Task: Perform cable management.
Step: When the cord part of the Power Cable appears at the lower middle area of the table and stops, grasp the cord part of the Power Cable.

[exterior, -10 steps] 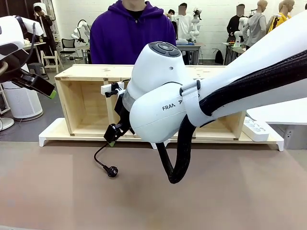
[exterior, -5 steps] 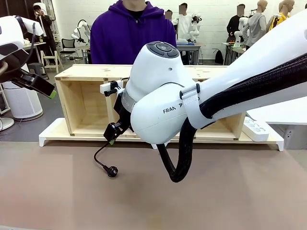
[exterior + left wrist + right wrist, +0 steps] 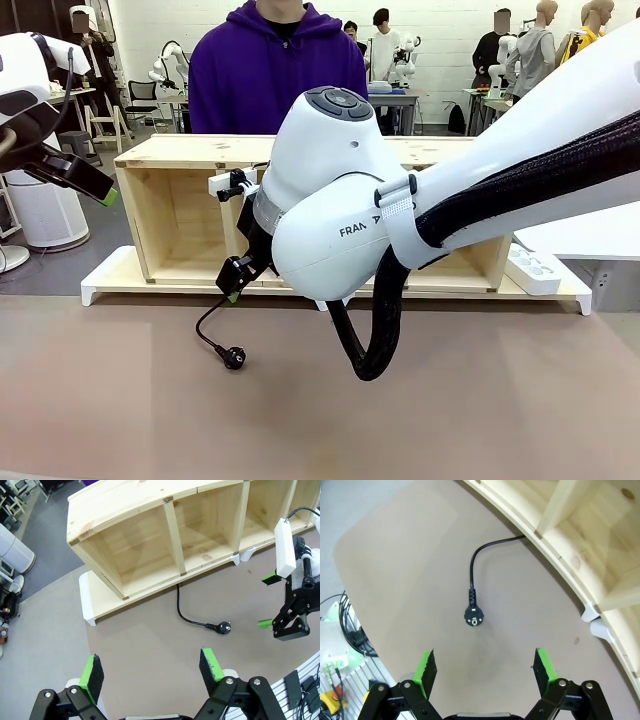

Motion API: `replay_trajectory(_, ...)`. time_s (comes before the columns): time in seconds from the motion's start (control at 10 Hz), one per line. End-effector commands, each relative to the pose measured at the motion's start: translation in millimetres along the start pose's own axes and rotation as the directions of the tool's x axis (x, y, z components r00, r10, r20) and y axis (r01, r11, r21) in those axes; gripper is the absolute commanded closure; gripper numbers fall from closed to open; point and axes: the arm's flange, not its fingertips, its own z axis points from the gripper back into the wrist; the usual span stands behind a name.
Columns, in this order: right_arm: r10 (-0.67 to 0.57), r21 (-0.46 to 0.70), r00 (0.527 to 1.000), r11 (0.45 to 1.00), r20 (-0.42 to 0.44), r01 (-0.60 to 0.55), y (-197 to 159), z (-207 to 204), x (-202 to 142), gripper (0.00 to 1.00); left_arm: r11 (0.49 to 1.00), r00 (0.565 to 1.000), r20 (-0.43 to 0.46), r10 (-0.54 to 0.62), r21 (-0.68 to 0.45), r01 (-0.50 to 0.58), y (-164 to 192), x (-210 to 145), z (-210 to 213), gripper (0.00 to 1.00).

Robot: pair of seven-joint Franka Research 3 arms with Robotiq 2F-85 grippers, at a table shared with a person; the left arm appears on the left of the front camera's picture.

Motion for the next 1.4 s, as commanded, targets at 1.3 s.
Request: replay_trajectory(1.3,0.130,0.133,0.986,0.984,-0.102,-0.116,2,-175,27,0.00,1.000,1.000,0.008,-0.011,0.005,0.011,1,1,-1,0.00)
